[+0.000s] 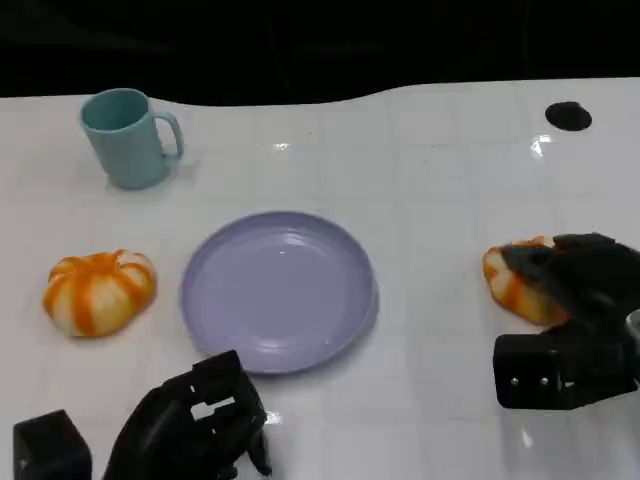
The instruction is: Grasp the bread from the table and place it into the plate.
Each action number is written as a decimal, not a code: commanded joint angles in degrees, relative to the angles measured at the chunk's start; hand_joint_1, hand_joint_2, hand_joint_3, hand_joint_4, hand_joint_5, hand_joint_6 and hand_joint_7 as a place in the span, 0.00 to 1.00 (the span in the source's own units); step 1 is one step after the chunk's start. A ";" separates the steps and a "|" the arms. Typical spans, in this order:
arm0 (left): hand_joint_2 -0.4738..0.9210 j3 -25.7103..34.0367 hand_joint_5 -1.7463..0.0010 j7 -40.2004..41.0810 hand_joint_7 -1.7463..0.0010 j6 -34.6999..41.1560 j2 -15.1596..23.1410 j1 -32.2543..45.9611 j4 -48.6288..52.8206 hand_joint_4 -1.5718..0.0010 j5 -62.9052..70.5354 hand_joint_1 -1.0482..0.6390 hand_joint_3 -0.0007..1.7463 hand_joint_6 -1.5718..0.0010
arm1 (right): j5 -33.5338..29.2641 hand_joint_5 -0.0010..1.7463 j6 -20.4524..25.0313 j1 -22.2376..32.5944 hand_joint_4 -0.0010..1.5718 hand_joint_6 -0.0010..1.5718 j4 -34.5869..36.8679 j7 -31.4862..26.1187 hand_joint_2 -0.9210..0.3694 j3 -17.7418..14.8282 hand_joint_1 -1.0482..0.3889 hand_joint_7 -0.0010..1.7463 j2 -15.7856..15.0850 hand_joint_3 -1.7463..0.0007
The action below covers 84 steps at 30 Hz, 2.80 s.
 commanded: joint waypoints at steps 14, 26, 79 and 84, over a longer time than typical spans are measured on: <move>0.86 0.08 0.00 0.72 0.15 0.16 0.64 1.16 -1.53 0.52 0.36 0.28 0.34 0.55 | 5.44 0.99 -15.40 -5.34 0.52 0.45 16.50 -21.15 0.11 0.25 0.64 0.91 1.28 0.68; 0.86 0.02 0.00 0.87 0.16 1.60 0.61 1.45 -2.44 0.52 0.02 0.28 0.33 0.55 | 4.70 1.00 -16.98 -6.64 0.59 0.48 18.25 -35.67 0.26 0.73 0.65 0.92 3.02 0.60; 0.86 -1.01 0.00 1.09 0.15 0.45 0.24 2.18 -2.50 0.50 0.54 0.26 0.34 0.54 | 4.94 0.85 -24.23 -15.83 0.55 0.56 13.75 -28.46 0.33 7.28 0.55 0.51 24.45 0.50; 0.85 -0.92 0.00 0.46 0.15 0.56 0.12 2.14 -2.52 0.49 -0.26 0.27 0.35 0.55 | 5.41 0.48 -20.64 -15.15 0.35 0.45 11.44 -22.23 0.11 7.77 0.48 0.09 24.36 0.78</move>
